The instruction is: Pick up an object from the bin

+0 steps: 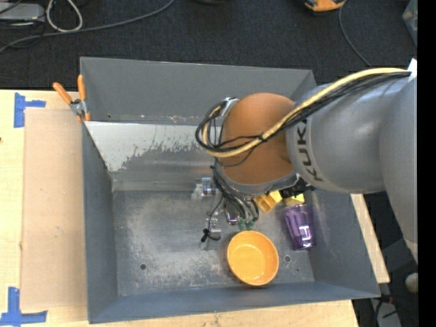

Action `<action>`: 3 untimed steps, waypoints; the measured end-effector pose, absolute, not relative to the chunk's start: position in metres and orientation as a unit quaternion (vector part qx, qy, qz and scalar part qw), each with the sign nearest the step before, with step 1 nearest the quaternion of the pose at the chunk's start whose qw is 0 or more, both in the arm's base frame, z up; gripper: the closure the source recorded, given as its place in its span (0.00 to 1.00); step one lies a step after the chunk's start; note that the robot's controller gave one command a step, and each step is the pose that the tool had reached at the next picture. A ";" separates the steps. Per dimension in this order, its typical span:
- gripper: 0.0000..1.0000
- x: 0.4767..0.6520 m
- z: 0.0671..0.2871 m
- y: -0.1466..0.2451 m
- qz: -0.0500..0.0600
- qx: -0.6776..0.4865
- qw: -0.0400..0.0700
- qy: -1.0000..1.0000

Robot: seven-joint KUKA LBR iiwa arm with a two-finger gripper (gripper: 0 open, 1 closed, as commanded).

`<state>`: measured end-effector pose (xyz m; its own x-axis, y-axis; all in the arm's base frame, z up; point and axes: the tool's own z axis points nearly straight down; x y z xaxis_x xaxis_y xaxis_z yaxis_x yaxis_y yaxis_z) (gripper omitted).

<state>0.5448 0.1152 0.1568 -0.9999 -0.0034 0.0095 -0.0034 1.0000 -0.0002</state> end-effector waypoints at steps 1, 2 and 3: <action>1.00 0.547 0.161 0.114 0.000 -0.001 0.001 -1.000; 1.00 0.547 0.161 0.114 0.000 -0.001 0.001 -1.000; 1.00 0.548 0.147 0.067 0.000 0.006 0.002 -1.000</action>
Offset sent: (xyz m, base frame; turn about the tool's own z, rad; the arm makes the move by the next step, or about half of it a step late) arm 0.0000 0.0000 0.0000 0.0000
